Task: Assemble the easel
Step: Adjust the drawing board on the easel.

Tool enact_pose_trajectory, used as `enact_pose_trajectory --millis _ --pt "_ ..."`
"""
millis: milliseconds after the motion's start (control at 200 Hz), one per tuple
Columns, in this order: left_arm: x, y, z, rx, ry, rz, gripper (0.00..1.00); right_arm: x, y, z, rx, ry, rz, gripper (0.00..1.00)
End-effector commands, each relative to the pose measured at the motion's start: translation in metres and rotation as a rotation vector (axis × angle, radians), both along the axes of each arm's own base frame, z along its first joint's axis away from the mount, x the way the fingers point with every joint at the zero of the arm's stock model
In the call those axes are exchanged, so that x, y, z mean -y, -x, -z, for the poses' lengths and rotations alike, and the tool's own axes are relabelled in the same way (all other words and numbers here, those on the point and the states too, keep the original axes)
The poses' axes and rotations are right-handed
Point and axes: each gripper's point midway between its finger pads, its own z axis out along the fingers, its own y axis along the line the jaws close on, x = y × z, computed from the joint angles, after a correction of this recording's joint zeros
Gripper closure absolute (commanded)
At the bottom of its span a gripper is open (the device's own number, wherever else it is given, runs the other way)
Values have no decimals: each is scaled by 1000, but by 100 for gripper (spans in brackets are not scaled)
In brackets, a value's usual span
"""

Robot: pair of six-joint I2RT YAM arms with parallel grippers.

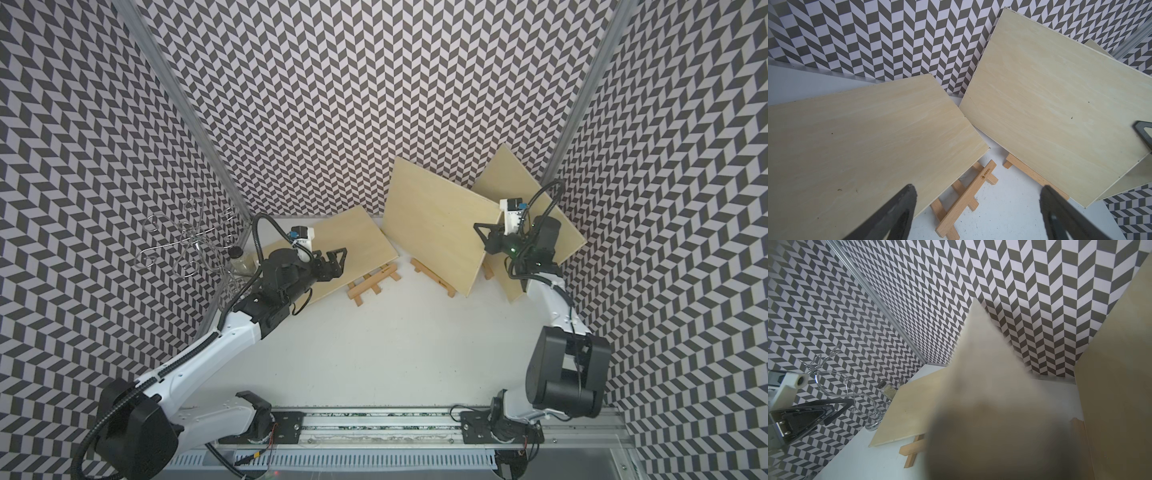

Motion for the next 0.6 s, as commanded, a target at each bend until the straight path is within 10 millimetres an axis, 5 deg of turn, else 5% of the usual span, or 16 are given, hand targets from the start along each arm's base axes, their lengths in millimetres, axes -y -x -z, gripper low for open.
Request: enact_pose_trajectory --millis 0,270,386,596 --pt "7 5 -9 13 15 24 9 -1 -7 10 67 98 103 100" --pt "15 17 -11 20 11 57 9 -32 19 63 -40 151 284 100" --pt "21 21 -7 18 0 72 9 -28 39 77 -76 149 395 100" --pt "64 30 16 -23 -12 189 11 -28 80 85 -101 123 482 100"
